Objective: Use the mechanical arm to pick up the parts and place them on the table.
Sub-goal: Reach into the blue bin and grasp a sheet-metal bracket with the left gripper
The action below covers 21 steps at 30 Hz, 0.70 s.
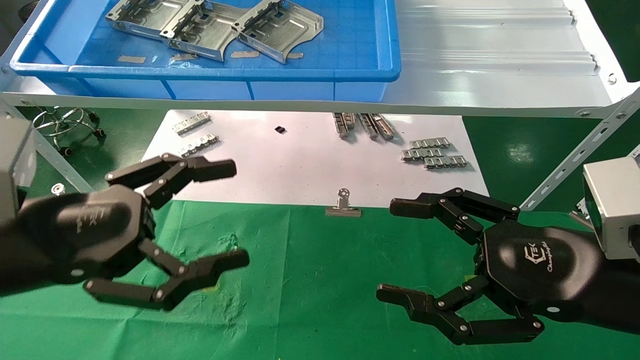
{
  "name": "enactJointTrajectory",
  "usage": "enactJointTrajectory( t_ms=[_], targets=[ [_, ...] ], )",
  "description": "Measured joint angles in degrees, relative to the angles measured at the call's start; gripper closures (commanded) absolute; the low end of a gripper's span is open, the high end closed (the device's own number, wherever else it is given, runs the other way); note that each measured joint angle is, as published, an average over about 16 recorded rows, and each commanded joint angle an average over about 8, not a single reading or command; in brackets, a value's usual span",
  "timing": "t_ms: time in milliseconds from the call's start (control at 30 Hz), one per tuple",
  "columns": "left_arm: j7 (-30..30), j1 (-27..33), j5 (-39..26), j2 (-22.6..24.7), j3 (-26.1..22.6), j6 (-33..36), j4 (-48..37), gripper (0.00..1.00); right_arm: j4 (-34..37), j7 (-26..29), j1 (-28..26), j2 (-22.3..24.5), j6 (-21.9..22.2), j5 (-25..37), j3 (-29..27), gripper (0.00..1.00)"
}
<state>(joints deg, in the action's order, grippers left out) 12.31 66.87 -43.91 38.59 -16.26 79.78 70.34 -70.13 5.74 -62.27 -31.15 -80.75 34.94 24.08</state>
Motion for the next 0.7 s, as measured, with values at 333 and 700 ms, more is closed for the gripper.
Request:
enactJointTrajectory(
  t_ms=[333, 700],
  targets=[
    [1.5, 10.42, -5.79, 6.87, -2.25, -7.65, -8.38, 0.0, 0.0, 0.0, 0.0, 0.0, 0.0, 0.0, 0.0, 1.0],
    [2.02, 23.93, -16.01, 13.45, -6.45, -16.13, -22.46, 0.0, 0.0, 0.0, 0.0, 0.0, 0.0, 0.0, 0.0, 1.0]
  ],
)
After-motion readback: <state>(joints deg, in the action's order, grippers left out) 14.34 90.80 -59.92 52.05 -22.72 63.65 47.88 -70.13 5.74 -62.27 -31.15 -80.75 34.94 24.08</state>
